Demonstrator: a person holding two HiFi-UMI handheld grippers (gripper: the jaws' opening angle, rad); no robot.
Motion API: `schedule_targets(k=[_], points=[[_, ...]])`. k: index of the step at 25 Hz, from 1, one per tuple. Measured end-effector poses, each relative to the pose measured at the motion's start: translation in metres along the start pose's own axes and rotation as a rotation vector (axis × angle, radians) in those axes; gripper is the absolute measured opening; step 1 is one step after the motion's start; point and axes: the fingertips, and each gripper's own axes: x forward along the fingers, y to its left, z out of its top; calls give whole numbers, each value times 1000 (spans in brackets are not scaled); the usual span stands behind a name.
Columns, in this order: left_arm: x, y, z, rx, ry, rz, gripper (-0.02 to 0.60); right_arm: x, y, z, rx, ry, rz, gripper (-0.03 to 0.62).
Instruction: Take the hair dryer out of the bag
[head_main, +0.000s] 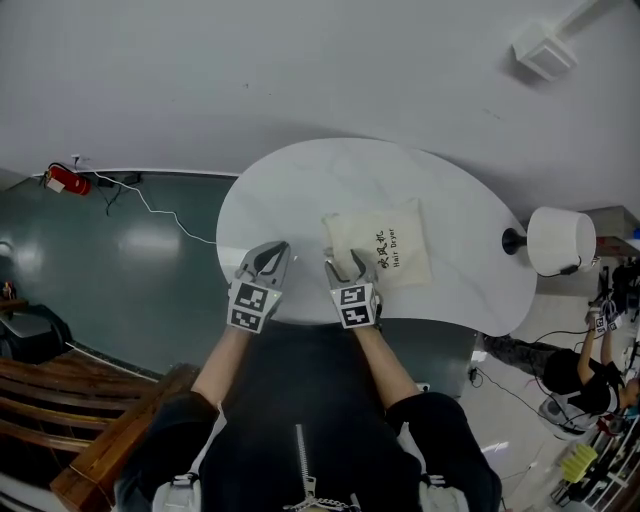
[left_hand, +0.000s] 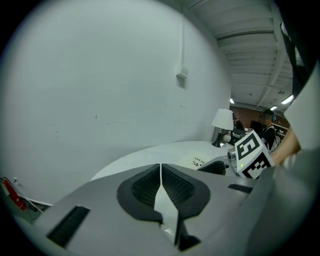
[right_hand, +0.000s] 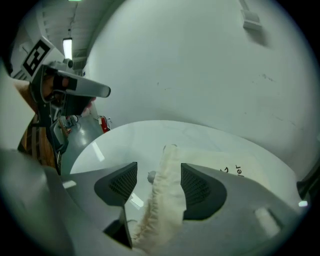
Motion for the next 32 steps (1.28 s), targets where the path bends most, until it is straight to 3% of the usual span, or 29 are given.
schedule_targets(k=[5,20,26,32], points=[[-1,12,-2,1,6,-22,17,21,0,-22,-102,102,-48,278],[4,22,-19,23,48,-128,17,33,-18,-40,-106,196,-189,293],[6,17,-16,23,54,-113,17,34,-21,-48,-250,243,-218,293],[10,7,-17,6,56,-90,17,41,-28,-61,-371,315,-191,294]])
